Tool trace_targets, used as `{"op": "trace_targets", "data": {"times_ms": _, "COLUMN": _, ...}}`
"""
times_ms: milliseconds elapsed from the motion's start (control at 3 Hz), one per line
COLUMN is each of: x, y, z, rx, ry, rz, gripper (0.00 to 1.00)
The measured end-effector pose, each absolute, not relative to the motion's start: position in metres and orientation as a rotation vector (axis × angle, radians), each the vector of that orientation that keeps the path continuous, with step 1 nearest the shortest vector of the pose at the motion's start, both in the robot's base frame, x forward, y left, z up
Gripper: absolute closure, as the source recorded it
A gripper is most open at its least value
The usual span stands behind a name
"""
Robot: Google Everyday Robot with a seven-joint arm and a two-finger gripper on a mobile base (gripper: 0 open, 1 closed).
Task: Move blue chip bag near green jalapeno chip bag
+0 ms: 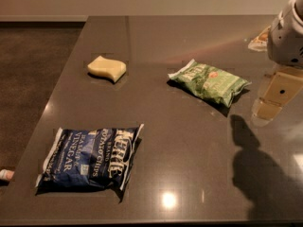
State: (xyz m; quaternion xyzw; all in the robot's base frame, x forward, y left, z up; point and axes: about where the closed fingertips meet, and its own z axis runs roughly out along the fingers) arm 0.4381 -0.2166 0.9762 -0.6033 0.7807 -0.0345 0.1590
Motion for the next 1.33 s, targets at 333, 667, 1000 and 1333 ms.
{"op": "trace_targets", "data": {"times_ms": 333, "x": 0.438, "y": -0.217, "z": 0.976, "rx": -1.725, "ry": 2.231, "rz": -0.099, "gripper": 0.00}}
{"op": "trace_targets", "data": {"times_ms": 667, "x": 0.436, "y": -0.196, "z": 0.971, "rx": -1.768, "ry": 2.176, "rz": -0.044, "gripper": 0.00}}
{"op": "trace_targets", "data": {"times_ms": 1000, "x": 0.432, "y": -0.162, "z": 0.967, "rx": -1.823, "ry": 2.080, "rz": 0.047, "gripper": 0.00}}
{"op": "trace_targets", "data": {"times_ms": 1333, "x": 0.426, "y": -0.119, "z": 0.965, "rx": -1.883, "ry": 1.963, "rz": 0.152, "gripper": 0.00}}
